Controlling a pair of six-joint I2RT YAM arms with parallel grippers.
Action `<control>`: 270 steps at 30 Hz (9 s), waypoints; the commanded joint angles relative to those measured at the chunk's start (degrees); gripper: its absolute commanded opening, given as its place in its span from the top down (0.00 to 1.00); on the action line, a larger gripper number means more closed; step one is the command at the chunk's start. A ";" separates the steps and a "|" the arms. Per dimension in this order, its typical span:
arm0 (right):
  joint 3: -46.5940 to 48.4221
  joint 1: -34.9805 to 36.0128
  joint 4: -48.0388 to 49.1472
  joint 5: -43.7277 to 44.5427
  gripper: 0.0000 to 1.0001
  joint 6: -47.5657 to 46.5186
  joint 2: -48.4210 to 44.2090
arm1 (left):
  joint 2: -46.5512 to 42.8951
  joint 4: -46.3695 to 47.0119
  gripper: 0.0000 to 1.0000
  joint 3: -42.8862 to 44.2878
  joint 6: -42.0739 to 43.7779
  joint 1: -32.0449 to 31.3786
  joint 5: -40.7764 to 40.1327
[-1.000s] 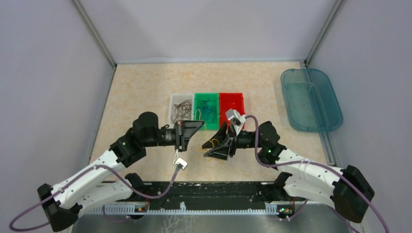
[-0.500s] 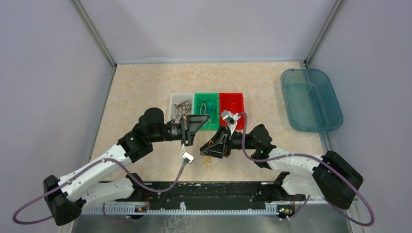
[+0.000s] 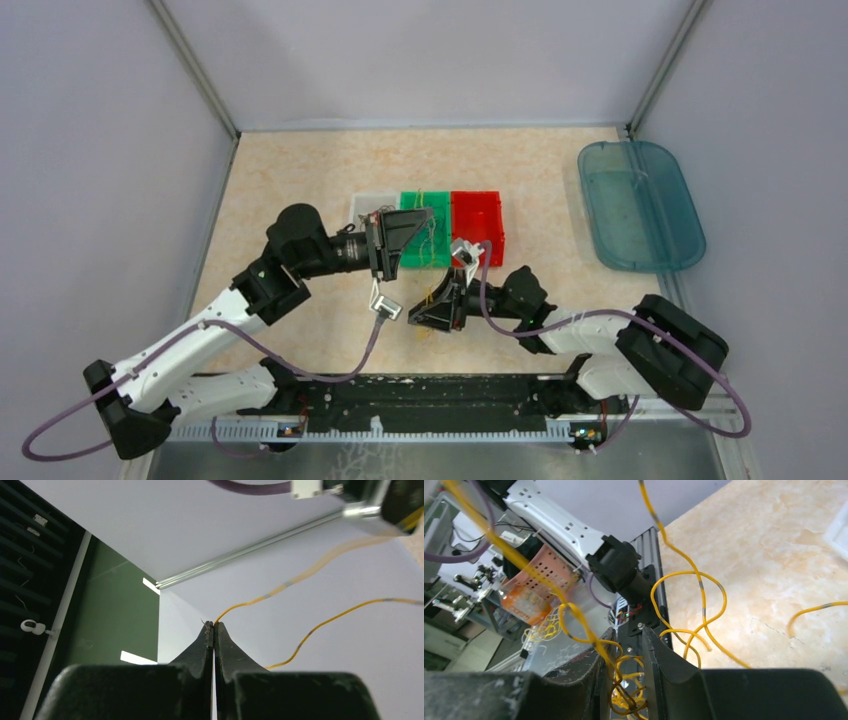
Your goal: Untangle the cables
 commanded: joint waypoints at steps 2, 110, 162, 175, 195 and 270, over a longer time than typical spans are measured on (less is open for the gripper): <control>-1.14 2.46 -0.28 6.54 0.72 -4.53 2.15 | 0.71 4.18 1.00 6.50 3.22 -0.25 -0.40; -10.18 7.22 -69.27 51.31 0.27 -14.32 -69.78 | 33.67 20.02 1.00 16.79 -57.28 0.89 -28.08; -9.65 7.22 -67.93 57.11 0.30 -9.68 -64.93 | 55.28 9.07 1.00 28.16 -34.97 -2.30 -25.78; -10.53 7.25 -70.54 57.17 0.30 -8.28 -66.95 | 58.03 11.78 1.00 31.25 -32.77 -4.69 -25.85; -11.35 7.25 -71.97 57.24 0.30 -7.08 -67.86 | 56.70 2.75 1.00 22.38 -29.12 2.13 -29.66; 18.23 -0.27 -51.02 48.95 0.13 -7.25 -24.17 | 8.89 -7.83 1.00 -5.43 -88.64 7.95 24.89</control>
